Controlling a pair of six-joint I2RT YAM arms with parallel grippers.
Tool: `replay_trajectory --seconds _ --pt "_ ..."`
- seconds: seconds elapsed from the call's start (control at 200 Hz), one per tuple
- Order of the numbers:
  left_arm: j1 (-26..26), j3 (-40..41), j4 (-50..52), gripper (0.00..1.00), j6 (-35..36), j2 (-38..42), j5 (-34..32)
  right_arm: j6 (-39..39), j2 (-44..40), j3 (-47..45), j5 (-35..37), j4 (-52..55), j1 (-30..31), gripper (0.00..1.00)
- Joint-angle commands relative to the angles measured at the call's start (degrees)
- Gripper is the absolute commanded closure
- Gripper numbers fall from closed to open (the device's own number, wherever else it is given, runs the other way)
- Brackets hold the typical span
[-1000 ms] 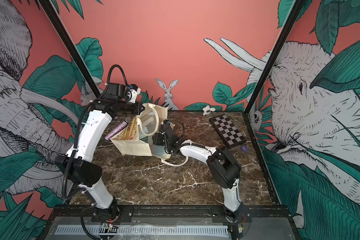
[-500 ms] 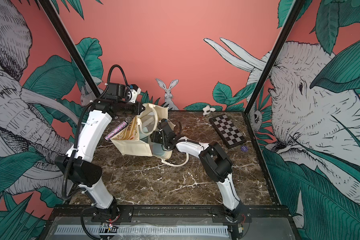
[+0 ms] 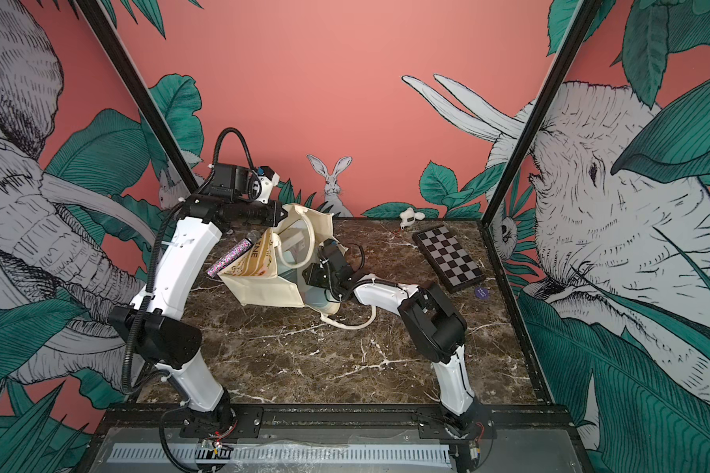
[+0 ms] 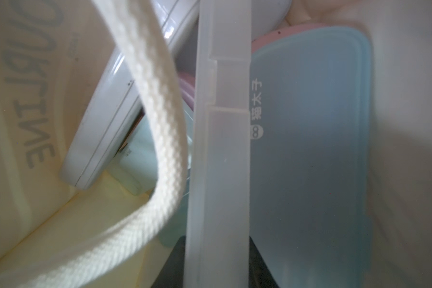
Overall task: Take out the pencil case from the canvas bag
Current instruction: Pick up the pencil case from the canvas bag.
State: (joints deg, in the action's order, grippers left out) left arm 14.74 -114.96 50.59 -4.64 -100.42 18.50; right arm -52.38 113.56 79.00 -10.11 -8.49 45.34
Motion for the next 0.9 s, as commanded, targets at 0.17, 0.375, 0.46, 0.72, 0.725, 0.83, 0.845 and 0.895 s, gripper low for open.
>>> replay_trajectory --seconds 0.17,0.375,0.46,0.72,0.725,0.83,0.845,0.895 --pt "0.0 -1.5 -4.6 1.00 0.2 1.6 -3.9 0.1 -11.8 -9.1 3.1 0.8 -0.6 0.70" --pt "0.0 -2.6 -5.1 1.00 -0.6 1.4 -7.6 3.3 -18.4 -15.2 3.8 2.9 -0.6 0.74" --pt "0.0 -3.2 -5.2 1.00 -1.5 1.0 -10.0 6.7 -20.8 -16.3 2.8 4.5 -0.6 0.76" --pt "0.0 -3.6 -5.9 1.00 -5.1 0.2 -15.6 15.8 -29.7 -19.8 -1.2 6.9 -0.7 0.80" --pt "0.0 -3.6 -5.9 1.00 -5.2 0.3 -15.7 15.9 -29.8 -19.9 -1.3 7.0 -0.7 0.80" --pt "0.0 -1.9 -6.6 1.00 -6.7 1.3 -19.1 19.5 -33.9 -21.0 -1.6 9.3 -0.7 0.82" --pt "0.1 -1.6 -6.8 1.00 -7.0 1.6 -19.8 20.1 -34.6 -21.1 -1.4 9.7 -0.7 0.83" --pt "0.0 0.1 -7.4 1.00 -7.8 2.6 -21.5 22.0 -36.9 -21.6 -0.3 11.2 -0.7 0.84"
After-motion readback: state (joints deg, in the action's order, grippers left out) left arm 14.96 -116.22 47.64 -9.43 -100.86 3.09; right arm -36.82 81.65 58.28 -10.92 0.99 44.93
